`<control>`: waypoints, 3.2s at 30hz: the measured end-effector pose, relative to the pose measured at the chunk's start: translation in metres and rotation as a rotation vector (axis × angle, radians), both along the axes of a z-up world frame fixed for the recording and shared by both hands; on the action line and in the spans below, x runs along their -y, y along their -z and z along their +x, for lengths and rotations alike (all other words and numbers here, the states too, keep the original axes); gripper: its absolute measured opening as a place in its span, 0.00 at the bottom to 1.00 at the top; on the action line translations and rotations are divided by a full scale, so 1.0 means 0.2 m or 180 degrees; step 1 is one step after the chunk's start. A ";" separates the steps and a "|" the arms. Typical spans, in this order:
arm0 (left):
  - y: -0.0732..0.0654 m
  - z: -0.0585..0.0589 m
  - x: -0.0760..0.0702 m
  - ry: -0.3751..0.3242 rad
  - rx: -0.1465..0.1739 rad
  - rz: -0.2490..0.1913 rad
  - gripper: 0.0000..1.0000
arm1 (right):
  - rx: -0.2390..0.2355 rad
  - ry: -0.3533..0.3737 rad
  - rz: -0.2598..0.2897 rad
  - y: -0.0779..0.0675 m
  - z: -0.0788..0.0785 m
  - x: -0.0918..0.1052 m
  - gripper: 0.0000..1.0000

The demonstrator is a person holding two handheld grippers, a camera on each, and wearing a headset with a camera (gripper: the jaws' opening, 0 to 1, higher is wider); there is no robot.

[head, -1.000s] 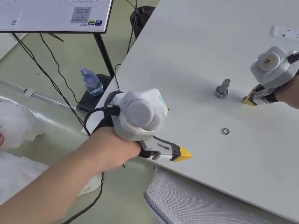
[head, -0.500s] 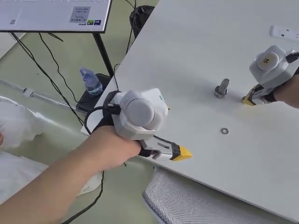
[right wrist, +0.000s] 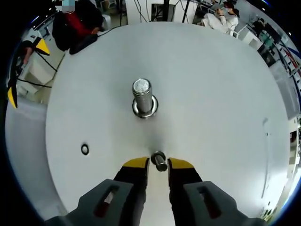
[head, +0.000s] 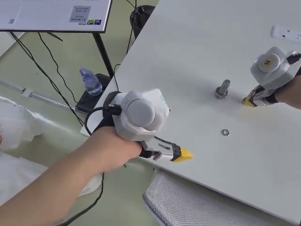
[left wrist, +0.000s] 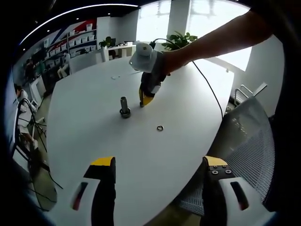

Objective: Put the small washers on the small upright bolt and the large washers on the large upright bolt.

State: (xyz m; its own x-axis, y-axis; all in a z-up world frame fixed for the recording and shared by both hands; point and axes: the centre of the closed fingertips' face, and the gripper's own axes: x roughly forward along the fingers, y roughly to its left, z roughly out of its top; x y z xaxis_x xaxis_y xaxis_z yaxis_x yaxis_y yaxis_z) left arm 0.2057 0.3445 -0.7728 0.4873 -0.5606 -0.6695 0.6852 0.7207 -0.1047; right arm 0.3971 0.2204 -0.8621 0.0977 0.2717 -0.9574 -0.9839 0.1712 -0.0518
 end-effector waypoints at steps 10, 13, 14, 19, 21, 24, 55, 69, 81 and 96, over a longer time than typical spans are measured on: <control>0.00 0.00 -0.03 -0.0016 0.0000 0.0036 0.75 | -0.0013 0.0003 0.0058 0.00 0.02 0.00 0.26; 0.00 0.00 -0.02 0.0005 0.0000 0.0039 0.74 | 0.0006 -0.0012 0.0060 -0.01 0.02 0.00 0.25; 0.00 0.00 -0.02 0.0012 0.0005 0.0045 0.74 | 0.0002 -0.0006 0.0066 -0.02 0.01 0.00 0.25; -0.01 0.00 0.00 0.0013 0.0024 0.0018 0.74 | -0.0008 -0.0010 0.0030 -0.03 0.02 0.03 0.25; -0.01 0.00 0.00 0.0015 0.0021 0.0019 0.74 | -0.0020 -0.0007 0.0023 -0.04 0.01 0.04 0.26; -0.02 0.00 0.01 0.0032 0.0045 0.0018 0.75 | -0.0044 -0.0028 0.0039 -0.07 -0.01 0.05 0.27; -0.04 0.00 0.03 0.0069 0.0073 0.0004 0.80 | 0.0046 -0.0105 0.0235 -0.35 -0.08 0.01 0.27; -0.03 -0.03 0.02 0.0094 0.0068 0.0041 0.78 | -0.0103 -0.0188 0.0261 -0.36 -0.26 -0.01 0.27; -0.03 -0.06 0.02 0.0120 0.0060 0.0064 0.77 | -0.0250 -0.0268 0.0285 -0.34 -0.44 -0.01 0.29; -0.04 -0.08 0.04 0.0134 0.0058 0.0074 0.77 | -0.0264 -0.0274 0.0336 -0.28 -0.54 -0.01 0.30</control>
